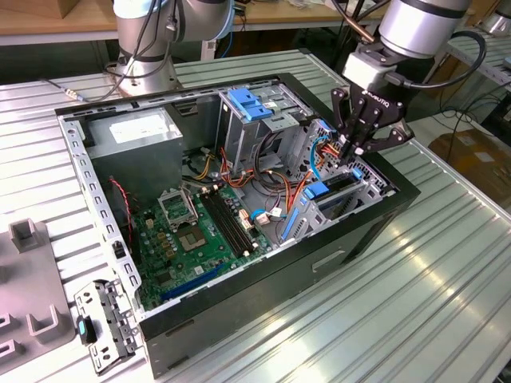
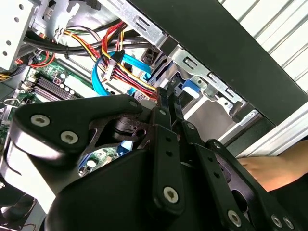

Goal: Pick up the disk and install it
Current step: 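Insert the first disk wire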

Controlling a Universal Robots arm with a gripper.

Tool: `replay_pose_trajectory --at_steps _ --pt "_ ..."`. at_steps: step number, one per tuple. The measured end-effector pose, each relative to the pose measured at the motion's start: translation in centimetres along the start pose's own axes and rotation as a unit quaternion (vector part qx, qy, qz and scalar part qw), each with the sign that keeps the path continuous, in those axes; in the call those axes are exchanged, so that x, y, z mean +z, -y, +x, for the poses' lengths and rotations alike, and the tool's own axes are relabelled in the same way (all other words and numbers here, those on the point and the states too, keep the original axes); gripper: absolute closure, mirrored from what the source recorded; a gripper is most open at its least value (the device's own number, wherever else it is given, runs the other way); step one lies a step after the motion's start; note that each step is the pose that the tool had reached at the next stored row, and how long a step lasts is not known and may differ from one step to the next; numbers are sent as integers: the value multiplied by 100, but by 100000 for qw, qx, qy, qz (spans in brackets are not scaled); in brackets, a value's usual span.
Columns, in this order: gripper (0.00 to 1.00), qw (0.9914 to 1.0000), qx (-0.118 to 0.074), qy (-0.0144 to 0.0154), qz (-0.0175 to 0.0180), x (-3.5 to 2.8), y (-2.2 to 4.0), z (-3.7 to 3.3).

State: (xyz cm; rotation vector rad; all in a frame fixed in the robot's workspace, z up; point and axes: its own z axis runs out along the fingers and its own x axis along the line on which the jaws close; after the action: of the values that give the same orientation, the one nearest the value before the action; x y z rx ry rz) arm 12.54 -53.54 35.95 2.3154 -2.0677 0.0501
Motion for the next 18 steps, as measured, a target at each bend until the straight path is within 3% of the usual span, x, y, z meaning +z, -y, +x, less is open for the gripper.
replay_pose_trajectory --at_steps 4,7,9,12,14,16,18 --pt "84 99980 1982 24 -93 37 -8 -2" --pt "84 99973 2308 15 -63 42 -8 -2" --pt "84 99972 2356 -12 331 43 -12 -2" --pt "84 99954 2646 -114 1476 43 -22 -4" --pt "84 99926 3529 -135 1535 45 -28 -5" --pt "84 99782 6454 -181 1385 50 -28 -5" --pt "84 99747 6976 -176 1363 51 -30 -3"
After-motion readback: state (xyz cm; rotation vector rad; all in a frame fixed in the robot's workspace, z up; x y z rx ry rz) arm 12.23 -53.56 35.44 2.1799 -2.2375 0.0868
